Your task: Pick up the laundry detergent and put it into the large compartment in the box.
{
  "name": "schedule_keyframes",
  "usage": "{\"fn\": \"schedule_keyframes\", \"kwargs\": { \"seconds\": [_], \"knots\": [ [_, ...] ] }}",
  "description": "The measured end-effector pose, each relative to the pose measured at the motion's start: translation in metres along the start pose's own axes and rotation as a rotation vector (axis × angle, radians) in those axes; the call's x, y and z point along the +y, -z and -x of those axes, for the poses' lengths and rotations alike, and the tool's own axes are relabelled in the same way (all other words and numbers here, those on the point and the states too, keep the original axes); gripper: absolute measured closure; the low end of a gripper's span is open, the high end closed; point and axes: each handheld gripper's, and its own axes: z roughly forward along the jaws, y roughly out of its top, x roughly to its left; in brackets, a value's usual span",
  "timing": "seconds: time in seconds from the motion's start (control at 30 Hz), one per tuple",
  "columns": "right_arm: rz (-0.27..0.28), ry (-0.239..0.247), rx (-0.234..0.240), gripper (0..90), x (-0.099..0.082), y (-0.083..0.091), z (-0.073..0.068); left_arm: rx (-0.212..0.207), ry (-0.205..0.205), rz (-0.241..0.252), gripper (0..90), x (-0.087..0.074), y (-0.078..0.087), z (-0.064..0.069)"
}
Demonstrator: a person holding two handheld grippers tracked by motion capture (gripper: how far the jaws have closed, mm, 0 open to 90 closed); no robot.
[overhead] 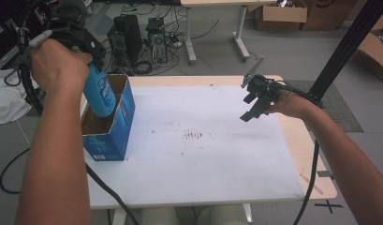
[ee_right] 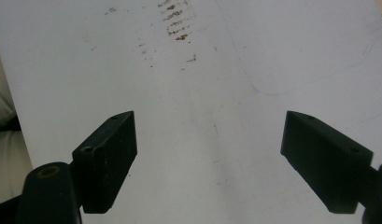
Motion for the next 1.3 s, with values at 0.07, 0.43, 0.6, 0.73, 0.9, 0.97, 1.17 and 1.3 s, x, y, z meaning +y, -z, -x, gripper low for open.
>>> {"fn": "schedule_keyframes", "kwargs": {
  "seconds": [0.07, 0.43, 0.6, 0.73, 0.9, 0.97, 1.17, 1.3],
  "knots": [
    [0.000, 0.000, 0.000, 18.6, 0.000, 0.000, 0.000, 0.009, 0.010, 0.003, 38.3, -0.002, -0.006, -0.003],
    [-0.003, -0.002, 0.000, 18.6, 0.002, -0.003, -0.001, 0.022, -0.024, 0.000, 38.3, -0.016, -0.054, -0.014],
    [-0.011, -0.005, 0.000, 18.4, 0.003, -0.005, 0.000, 0.006, -0.058, -0.016, 38.3, -0.023, -0.078, -0.018],
    [-0.012, -0.002, 0.000, 18.4, 0.003, -0.006, 0.001, 0.001, -0.067, -0.032, 38.3, -0.027, -0.095, -0.020],
    [-0.020, -0.008, 0.000, 18.4, 0.003, -0.007, 0.001, 0.004, -0.085, -0.039, 38.3, -0.031, -0.114, -0.020],
    [-0.021, -0.008, 0.000, 18.4, 0.004, -0.007, 0.000, 0.004, -0.094, -0.046, 38.3, -0.032, -0.121, -0.020],
    [-0.025, -0.009, 0.003, 18.4, 0.003, -0.009, 0.001, -0.004, -0.101, -0.052, 38.3, -0.036, -0.137, -0.020],
    [-0.031, -0.016, 0.004, 18.4, 0.002, -0.010, 0.001, -0.001, -0.122, -0.059, 38.3, -0.038, -0.147, -0.019]
  ]
}}
